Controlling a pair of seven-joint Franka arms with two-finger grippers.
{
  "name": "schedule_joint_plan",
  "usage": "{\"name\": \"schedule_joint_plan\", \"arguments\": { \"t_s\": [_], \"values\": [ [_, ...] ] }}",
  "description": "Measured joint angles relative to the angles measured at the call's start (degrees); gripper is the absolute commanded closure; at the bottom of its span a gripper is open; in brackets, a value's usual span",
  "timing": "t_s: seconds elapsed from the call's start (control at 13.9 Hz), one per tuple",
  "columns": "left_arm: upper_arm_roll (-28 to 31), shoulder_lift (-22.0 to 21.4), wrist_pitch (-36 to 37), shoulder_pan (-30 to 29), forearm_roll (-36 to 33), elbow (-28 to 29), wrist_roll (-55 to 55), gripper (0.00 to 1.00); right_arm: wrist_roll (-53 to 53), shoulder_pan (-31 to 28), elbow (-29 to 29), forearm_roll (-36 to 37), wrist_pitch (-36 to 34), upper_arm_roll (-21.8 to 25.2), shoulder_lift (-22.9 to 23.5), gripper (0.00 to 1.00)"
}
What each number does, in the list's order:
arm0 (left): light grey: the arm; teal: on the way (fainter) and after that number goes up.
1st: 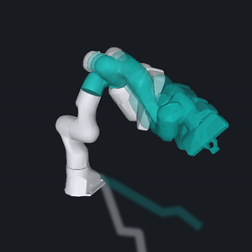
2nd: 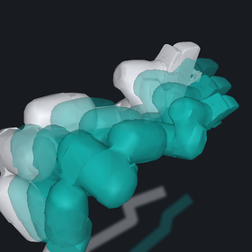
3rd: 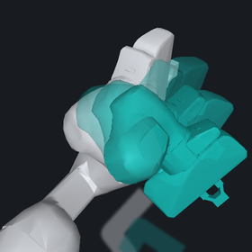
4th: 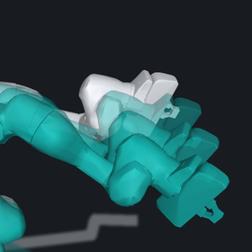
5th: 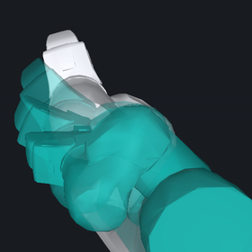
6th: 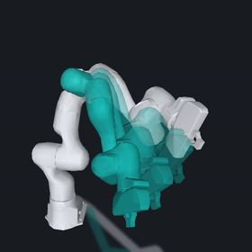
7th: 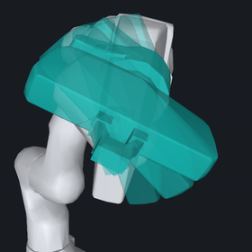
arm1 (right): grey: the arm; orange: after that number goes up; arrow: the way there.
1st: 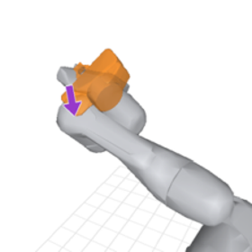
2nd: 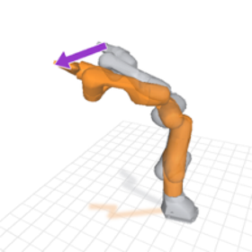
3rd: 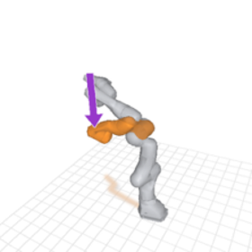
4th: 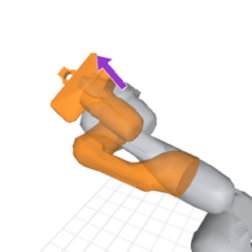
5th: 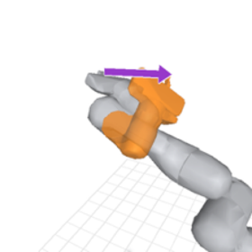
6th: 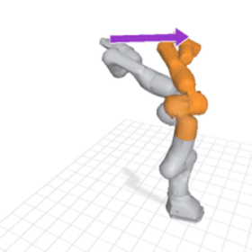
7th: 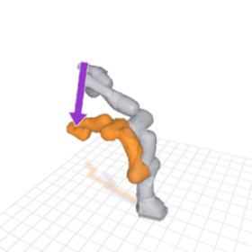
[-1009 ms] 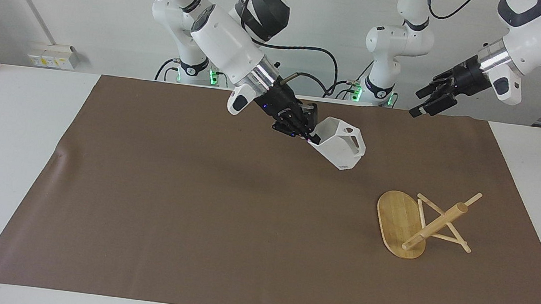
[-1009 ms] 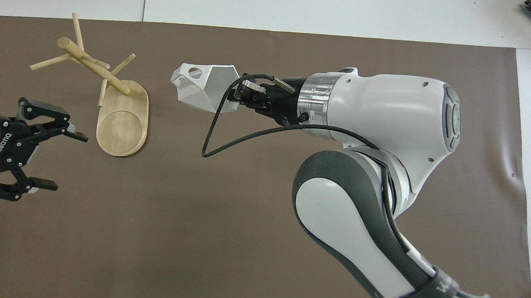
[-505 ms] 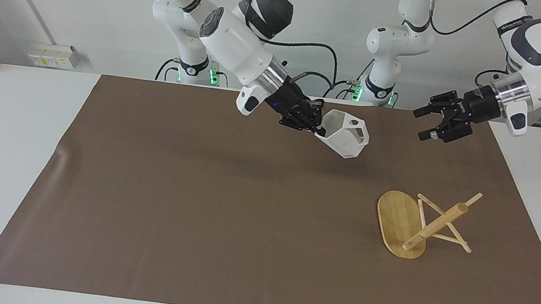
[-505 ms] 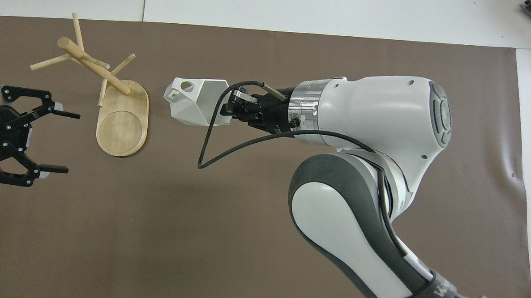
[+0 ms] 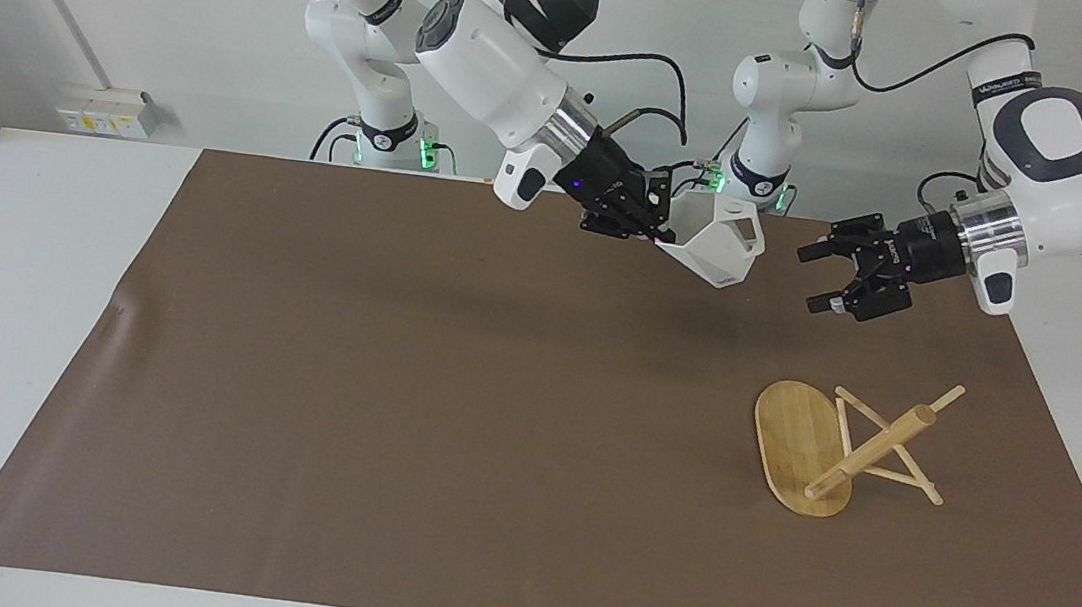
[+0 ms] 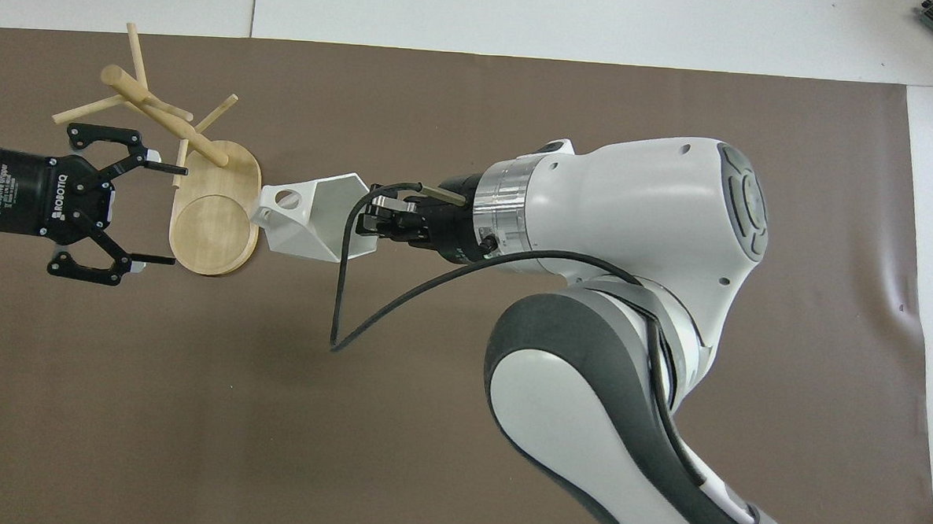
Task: Hang cup on rack
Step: 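Grasp the white mug with the left gripper beside the right gripper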
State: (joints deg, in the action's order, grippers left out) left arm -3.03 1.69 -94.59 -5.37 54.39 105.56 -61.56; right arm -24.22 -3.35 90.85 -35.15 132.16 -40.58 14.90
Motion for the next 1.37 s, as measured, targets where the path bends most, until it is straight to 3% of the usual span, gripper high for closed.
{"name": "schedule_joint_plan", "arguments": {
  "t_s": [0.29,1.37],
  "values": [
    [-0.24,-0.01,-0.05,1.35,1.66,-0.38,-3.13,0.0,0.0,0.16,-0.28,0.0,4.02,-2.11,0.73,1.0],
    [-3.07,-0.03,-1.64,1.37,4.76,-1.97,-7.39,0.0,0.0,0.23,-0.39,0.0,4.08,-2.38,0.86,1.0]
  ]
}}
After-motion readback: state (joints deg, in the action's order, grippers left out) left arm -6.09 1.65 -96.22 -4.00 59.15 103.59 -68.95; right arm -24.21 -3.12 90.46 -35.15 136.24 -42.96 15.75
